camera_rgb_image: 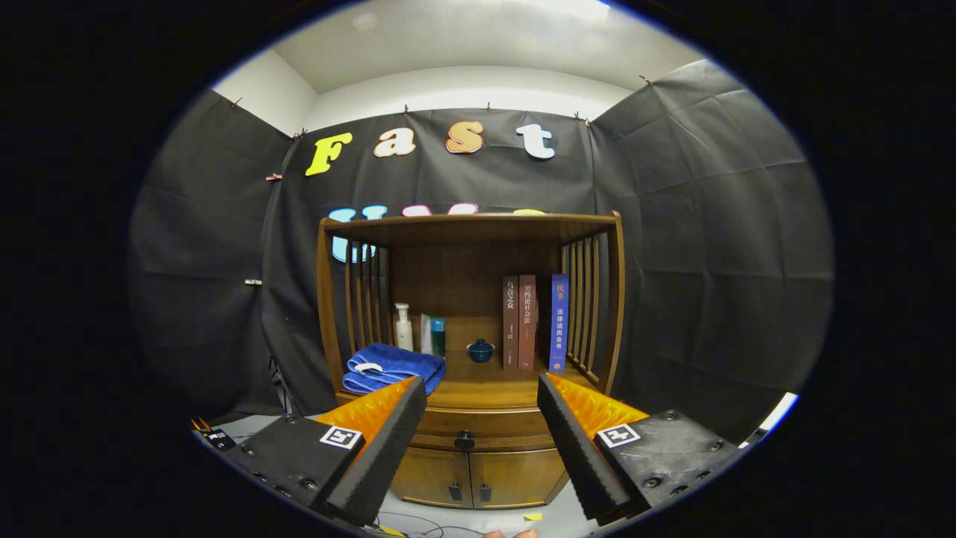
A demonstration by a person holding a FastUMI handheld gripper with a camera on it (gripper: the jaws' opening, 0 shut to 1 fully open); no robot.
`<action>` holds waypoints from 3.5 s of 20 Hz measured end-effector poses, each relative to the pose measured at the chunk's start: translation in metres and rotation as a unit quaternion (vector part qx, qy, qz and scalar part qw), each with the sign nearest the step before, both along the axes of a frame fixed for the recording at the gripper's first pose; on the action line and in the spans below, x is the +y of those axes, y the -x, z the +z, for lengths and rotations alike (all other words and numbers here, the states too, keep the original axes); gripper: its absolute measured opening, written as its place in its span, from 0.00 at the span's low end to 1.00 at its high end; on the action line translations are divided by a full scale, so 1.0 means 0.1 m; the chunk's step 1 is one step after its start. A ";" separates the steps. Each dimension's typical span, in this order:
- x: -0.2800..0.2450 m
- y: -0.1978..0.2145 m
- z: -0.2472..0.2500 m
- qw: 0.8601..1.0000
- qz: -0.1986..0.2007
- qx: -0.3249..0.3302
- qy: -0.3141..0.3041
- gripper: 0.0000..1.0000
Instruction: Pull open the drawer, take out the items inside it, and place them on the countertop above the cabinet.
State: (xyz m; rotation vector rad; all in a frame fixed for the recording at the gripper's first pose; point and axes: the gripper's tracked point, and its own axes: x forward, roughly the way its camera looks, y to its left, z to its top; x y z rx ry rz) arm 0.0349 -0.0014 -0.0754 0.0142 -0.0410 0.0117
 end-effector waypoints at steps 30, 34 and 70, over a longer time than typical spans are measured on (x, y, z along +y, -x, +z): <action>0.41 -2.06 -2.63 0.989 0.002 0.147 -0.004 0.35; 0.40 -1.84 -2.62 0.989 0.004 0.147 0.008 0.35; 0.29 0.01 -1.85 0.988 0.028 0.149 -0.008 0.99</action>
